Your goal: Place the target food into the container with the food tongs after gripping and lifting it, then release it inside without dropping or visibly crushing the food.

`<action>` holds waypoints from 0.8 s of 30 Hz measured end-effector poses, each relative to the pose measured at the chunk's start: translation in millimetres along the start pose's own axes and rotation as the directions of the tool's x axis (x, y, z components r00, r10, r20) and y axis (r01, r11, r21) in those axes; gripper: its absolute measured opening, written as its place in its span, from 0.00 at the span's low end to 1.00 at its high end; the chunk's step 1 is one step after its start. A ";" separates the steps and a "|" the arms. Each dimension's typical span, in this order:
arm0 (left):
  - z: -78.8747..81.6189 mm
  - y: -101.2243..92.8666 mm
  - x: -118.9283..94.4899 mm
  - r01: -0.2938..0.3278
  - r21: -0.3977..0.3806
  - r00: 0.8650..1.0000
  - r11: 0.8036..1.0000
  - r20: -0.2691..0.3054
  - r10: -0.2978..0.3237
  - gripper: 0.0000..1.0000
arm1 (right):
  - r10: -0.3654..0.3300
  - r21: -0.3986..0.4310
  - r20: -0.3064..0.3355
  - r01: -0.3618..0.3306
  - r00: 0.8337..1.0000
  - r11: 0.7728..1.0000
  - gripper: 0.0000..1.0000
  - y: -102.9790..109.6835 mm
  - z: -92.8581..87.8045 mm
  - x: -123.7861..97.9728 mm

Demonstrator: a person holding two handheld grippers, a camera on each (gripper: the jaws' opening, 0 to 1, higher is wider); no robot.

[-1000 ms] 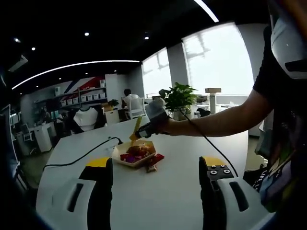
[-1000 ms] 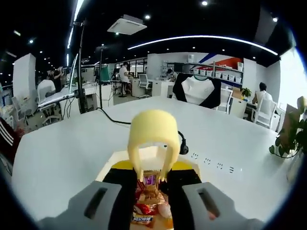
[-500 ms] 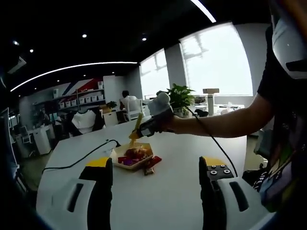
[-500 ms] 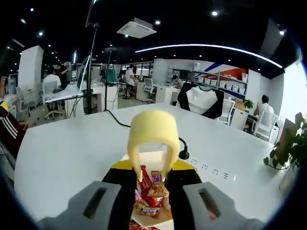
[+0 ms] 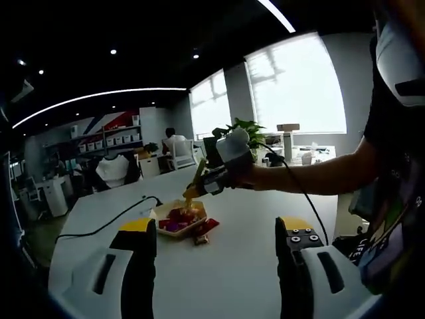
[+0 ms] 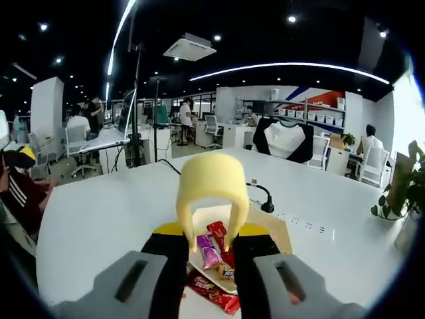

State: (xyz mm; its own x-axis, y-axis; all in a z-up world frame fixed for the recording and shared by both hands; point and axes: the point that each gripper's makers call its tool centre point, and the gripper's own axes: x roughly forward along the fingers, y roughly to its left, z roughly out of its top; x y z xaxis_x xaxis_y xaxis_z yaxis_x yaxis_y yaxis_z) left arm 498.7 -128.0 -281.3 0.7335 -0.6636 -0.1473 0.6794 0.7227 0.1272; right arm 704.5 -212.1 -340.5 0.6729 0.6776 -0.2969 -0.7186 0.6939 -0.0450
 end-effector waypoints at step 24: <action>-4.2 4.3 1.5 -0.010 -0.016 1.000 1.000 -0.007 0.010 0.77 | 0.102 -0.021 -0.024 -0.102 0.995 0.995 0.22 46.3 -55.1 -7.3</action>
State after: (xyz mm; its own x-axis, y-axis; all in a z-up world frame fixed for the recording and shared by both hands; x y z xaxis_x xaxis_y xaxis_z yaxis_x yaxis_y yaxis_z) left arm 502.7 -125.1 -285.1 0.7403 -0.6548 -0.1524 0.6713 0.7325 0.1134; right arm 656.7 -198.3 -393.0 0.5917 0.7387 -0.3228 -0.7872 0.6157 -0.0342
